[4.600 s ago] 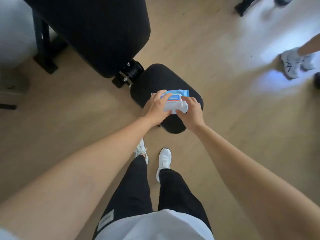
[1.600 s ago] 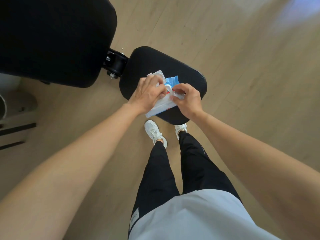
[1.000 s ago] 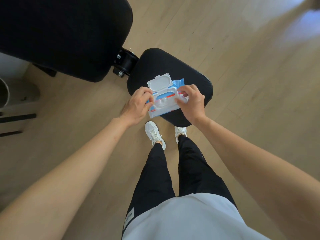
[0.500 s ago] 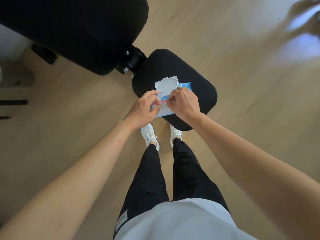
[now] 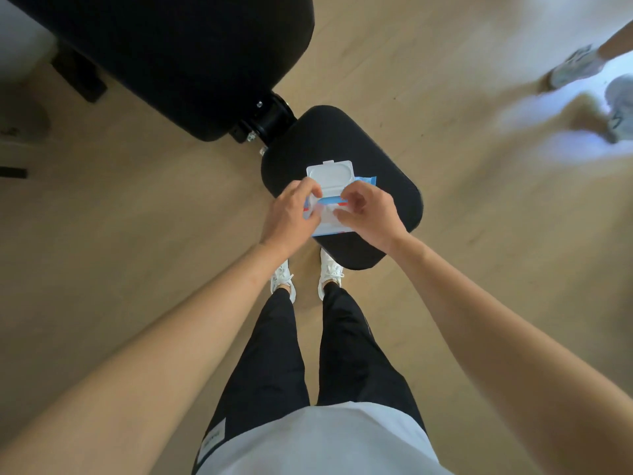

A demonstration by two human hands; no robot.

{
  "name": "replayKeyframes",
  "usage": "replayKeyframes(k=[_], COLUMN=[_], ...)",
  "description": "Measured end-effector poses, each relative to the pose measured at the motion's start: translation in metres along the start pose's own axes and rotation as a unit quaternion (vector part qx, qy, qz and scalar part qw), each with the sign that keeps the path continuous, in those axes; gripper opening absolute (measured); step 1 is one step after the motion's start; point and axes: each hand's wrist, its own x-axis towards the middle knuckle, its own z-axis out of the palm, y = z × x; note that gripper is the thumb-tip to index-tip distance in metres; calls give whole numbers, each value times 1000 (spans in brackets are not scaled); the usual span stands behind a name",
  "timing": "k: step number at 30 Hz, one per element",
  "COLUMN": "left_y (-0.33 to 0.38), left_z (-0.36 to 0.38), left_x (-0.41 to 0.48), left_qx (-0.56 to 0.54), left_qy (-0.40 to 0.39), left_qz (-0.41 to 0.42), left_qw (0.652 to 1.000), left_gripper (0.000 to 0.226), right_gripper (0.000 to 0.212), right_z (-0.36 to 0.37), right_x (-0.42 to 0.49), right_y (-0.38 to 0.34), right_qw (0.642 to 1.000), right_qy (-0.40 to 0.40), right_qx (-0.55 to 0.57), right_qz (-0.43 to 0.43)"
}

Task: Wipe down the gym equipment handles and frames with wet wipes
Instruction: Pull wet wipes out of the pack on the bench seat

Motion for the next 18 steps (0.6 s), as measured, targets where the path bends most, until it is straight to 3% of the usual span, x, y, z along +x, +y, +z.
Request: replayKeyframes(k=[2, 4, 11, 15, 18], left_y=[-4, -9, -2, -3, -6], left_z=[1, 2, 4, 8, 6], left_x=[-2, -3, -5, -8, -10], left_qx=[0, 5, -11, -14, -15], left_qy=[-18, -33, -24, -15, -18], left_qz=[10, 15, -3, -13, -14], left_qw=[1000, 999, 1000, 1000, 1000], left_gripper=[19, 22, 19, 22, 23], right_gripper=[19, 11, 3, 25, 12], right_z=[2, 6, -1, 3, 3], right_x=[1, 3, 3, 3, 6], right_y=[-4, -7, -4, -4, -9], right_qw=[999, 996, 999, 997, 994], right_qy=[-5, -2, 5, -10, 7], right_qx=[-44, -85, -34, -71, -93], right_qz=[-30, -38, 9, -18, -55])
